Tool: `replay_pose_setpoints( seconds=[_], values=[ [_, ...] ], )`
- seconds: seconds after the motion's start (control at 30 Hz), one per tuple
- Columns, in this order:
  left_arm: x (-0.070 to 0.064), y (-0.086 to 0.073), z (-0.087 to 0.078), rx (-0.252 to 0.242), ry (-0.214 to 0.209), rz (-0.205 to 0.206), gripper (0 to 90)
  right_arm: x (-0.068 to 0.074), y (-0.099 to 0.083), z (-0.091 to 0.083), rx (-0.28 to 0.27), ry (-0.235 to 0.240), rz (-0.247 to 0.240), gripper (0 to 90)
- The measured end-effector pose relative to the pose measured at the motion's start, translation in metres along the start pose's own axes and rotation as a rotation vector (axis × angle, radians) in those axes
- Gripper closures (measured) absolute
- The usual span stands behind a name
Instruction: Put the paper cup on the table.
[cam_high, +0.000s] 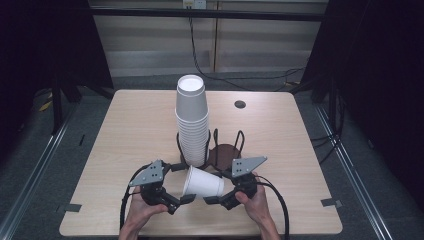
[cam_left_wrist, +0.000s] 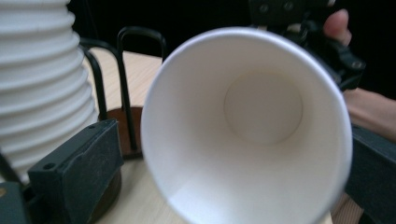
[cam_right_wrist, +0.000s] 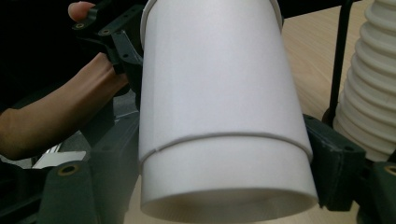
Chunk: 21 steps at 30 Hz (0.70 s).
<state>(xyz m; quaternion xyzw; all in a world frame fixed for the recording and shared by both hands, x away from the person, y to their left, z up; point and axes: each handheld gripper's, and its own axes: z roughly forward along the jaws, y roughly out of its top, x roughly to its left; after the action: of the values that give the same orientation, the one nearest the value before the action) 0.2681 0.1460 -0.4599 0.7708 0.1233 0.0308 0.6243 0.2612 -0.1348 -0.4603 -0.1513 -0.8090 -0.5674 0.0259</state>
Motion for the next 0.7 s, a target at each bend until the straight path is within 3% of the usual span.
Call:
replay_pose_setpoints(
  seconds=[0.37, 0.7],
  values=[
    [0.001, 0.001, 0.012, 0.041, -0.061, 0.002, 1.7, 0.001, 0.0, 0.002, 0.009, 0.007, -0.01, 22.5],
    [0.001, 0.001, 0.013, 0.026, -0.096, -0.007, 3.9, 0.002, 0.001, 0.003, 0.01, 0.022, -0.024, 22.4]
  ],
)
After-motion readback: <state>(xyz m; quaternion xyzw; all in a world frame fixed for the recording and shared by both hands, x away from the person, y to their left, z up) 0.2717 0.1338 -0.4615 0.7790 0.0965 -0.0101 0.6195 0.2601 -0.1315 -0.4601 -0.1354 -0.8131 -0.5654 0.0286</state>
